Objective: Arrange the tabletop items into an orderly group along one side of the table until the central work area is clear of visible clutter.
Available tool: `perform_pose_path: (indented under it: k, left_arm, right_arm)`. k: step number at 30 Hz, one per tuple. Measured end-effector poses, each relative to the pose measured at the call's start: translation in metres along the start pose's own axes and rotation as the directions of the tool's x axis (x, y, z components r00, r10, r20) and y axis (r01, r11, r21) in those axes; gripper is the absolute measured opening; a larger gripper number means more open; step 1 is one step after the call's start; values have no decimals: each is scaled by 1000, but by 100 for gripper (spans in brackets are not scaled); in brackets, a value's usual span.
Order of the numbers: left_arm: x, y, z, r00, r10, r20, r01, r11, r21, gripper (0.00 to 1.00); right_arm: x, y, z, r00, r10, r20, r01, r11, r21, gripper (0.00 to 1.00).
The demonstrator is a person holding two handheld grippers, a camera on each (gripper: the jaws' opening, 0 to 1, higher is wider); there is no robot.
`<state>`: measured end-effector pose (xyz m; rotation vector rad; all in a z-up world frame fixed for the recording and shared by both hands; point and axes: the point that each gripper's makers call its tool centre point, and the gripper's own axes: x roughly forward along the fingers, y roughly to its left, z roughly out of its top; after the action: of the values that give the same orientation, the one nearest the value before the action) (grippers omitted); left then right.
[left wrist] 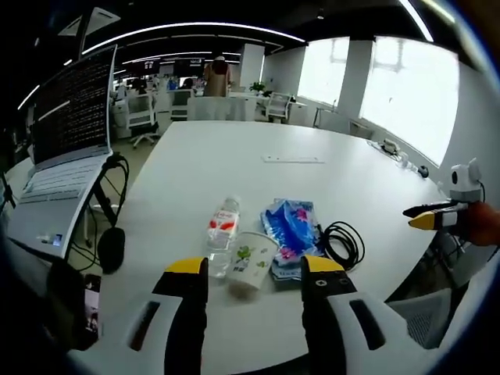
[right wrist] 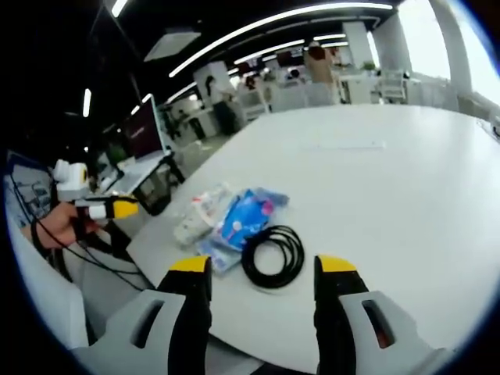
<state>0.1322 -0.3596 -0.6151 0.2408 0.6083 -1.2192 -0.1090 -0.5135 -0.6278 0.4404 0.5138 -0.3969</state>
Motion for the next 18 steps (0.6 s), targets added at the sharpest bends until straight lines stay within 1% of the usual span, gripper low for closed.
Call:
perform_pose_path:
  k: [5, 10, 15, 18]
  left_arm:
    - [-2, -1, -1, 1000, 0, 0, 0, 1000, 5, 46]
    - [-4, -2, -6, 1000, 7, -10, -7, 1000, -2, 46]
    - [-4, -2, -9, 1000, 16, -13, -16, 1000, -12, 45]
    - [-3, 0, -12, 1000, 19, -18, -19, 1000, -21, 45]
  right_arm:
    - [-5, 0, 0, 1000, -6, 24, 5, 1000, 19, 51]
    - [-6, -2, -10, 1000, -4, 4, 4, 1000, 22, 50]
    - [-8, -4, -13, 1000, -6, -2, 6, 1000, 30, 50]
    - [-7, -6, -10, 1000, -6, 0, 6, 999, 31, 49]
